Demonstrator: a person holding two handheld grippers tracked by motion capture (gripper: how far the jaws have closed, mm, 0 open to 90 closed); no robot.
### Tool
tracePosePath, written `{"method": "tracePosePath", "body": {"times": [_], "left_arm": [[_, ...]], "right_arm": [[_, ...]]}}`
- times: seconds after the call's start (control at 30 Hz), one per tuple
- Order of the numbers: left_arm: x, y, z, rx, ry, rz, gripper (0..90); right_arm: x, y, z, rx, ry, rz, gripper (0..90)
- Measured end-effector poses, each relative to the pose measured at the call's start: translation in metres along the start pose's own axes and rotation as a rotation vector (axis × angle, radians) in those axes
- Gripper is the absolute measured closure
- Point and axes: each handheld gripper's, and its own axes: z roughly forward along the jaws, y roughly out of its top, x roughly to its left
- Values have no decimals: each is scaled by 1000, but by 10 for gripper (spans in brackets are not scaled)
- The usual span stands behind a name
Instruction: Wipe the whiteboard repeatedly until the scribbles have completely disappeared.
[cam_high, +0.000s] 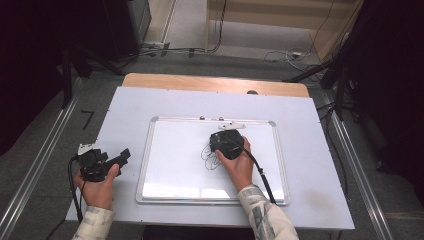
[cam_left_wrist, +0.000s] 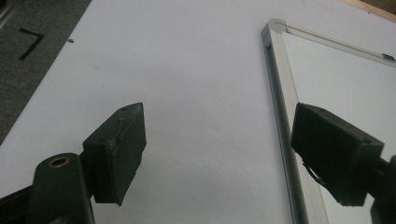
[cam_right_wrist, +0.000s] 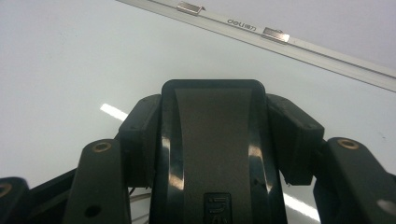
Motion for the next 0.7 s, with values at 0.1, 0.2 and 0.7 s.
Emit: {"method": "tracePosePath", "body": {"times": [0.1, 0.2, 0.7], "left_arm": [[0, 0, 0, -1, 1, -1, 191], [0, 0, 0, -1, 1, -2, 192], [0, 0, 0, -1, 1, -3, 192]], "right_arm": [[2, 0, 0, -1, 5, -1, 394], [4, 0, 0, -2, 8, -6, 394], [15, 1, 1, -1, 21, -14, 394]]}}
